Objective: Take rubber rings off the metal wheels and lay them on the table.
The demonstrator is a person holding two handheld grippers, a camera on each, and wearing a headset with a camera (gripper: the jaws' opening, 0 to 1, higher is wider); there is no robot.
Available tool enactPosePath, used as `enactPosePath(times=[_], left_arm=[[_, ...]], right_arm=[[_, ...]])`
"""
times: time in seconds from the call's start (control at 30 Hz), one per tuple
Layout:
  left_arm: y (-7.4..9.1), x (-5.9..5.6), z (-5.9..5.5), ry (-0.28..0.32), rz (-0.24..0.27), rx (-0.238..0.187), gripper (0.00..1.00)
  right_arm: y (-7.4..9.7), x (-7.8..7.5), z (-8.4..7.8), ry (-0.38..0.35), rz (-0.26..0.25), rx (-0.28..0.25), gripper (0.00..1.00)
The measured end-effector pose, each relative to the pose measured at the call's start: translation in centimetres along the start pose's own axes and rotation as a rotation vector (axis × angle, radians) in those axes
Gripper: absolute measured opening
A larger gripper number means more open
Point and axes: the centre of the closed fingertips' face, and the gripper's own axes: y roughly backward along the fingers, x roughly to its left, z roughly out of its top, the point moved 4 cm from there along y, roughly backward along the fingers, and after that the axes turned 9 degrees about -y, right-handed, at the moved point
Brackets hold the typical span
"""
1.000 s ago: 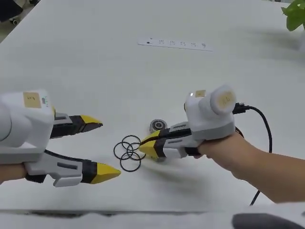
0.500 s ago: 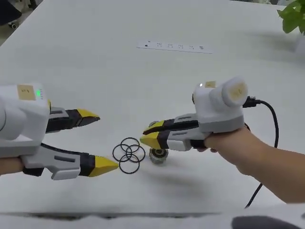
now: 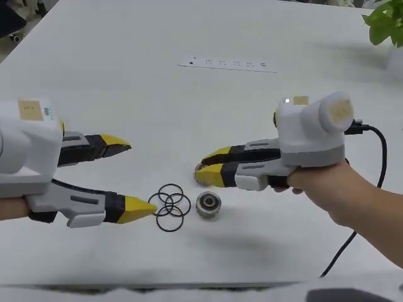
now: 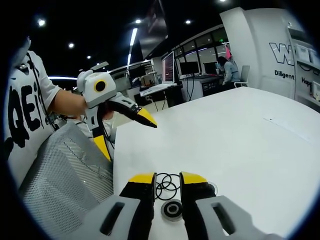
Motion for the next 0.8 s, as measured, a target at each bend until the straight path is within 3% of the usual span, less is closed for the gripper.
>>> enactPosePath(times=[0.4, 0.8], left_arm=[[0.1, 0.8, 0.6, -0.012, 0.017, -0.011, 0.67], [0.1, 1.5, 1.1, -0.014, 0.033, -0.022, 0.67]], right_arm=[[2.3, 0.2, 0.9, -0.003, -0.037, -0.063, 0.23], [4.5, -0.5, 0.2, 0.000, -0.084, -0.090, 0.33]])
